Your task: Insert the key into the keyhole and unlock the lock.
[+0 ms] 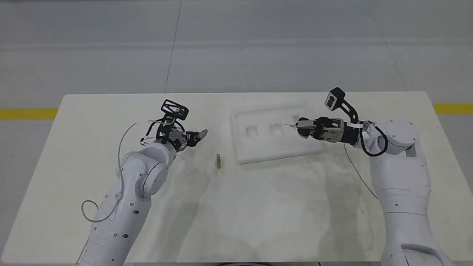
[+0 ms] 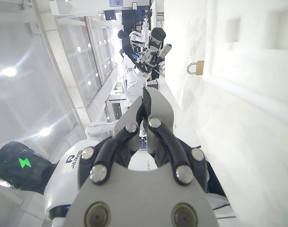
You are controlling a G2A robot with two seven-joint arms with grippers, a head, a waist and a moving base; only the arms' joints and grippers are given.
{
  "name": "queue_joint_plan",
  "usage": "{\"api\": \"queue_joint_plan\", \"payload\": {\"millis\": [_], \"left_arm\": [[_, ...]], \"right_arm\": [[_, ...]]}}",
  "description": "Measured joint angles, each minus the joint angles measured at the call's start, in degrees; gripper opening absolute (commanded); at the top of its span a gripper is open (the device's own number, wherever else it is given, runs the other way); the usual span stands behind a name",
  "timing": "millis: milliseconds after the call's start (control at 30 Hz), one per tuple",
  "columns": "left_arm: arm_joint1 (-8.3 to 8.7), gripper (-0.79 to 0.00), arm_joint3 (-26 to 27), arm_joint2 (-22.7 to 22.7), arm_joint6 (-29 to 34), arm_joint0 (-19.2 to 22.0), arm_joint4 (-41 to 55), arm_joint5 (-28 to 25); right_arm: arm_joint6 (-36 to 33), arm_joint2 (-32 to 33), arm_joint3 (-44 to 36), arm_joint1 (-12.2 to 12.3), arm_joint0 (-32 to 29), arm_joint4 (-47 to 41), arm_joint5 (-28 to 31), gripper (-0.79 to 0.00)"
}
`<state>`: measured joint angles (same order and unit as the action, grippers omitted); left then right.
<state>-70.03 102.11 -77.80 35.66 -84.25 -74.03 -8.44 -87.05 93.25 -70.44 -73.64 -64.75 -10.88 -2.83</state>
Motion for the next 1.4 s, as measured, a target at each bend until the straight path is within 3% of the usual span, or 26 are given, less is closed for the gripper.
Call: {"api": "queue_joint_plan", "payload": {"millis": [233, 467, 600, 1000, 1133, 1300, 1400], "left_arm": [[0.02, 0.000, 3.8, -0.4, 5.7, -0.2, 5.7, -0.6], [0.30, 0.000, 8.0, 0.5, 22.6, -0.8, 13.6, -0.4], [0.10, 0.000, 7.8, 2.8, 28.0, 0.4, 17.4, 1.5], [-0.55, 0.000, 1.7, 9.7, 27.8, 4.8, 17.4, 5.6], [-0.60, -0.194, 0.4, 10.8, 27.7, 5.9, 15.9, 6.6], [-0.40, -0.262, -0.8, 11.8, 27.9, 6.3, 13.0, 5.8], [-0.34, -0.252, -0.8, 11.7, 27.9, 6.4, 13.1, 6.1]], "right_arm": [[1.2, -0.1, -0.5, 0.3, -3.4, -6.1, 3.5, -0.785], [-0.2, 0.3, -1.1, 1.1, -5.4, -9.6, 7.4, -0.785], [0.0, 0.0, -1.4, 1.5, -6.4, -10.1, 8.2, -0.785], [1.7, -1.5, -2.2, 2.7, -7.5, -10.8, 8.1, -0.785], [2.0, -1.7, -2.2, 3.0, -7.7, -11.1, 8.4, -0.785], [2.3, -2.1, -2.2, 3.5, -7.9, -11.8, 8.6, -0.785], [2.5, -2.4, -2.3, 3.8, -7.9, -11.9, 8.6, -0.785]]}}
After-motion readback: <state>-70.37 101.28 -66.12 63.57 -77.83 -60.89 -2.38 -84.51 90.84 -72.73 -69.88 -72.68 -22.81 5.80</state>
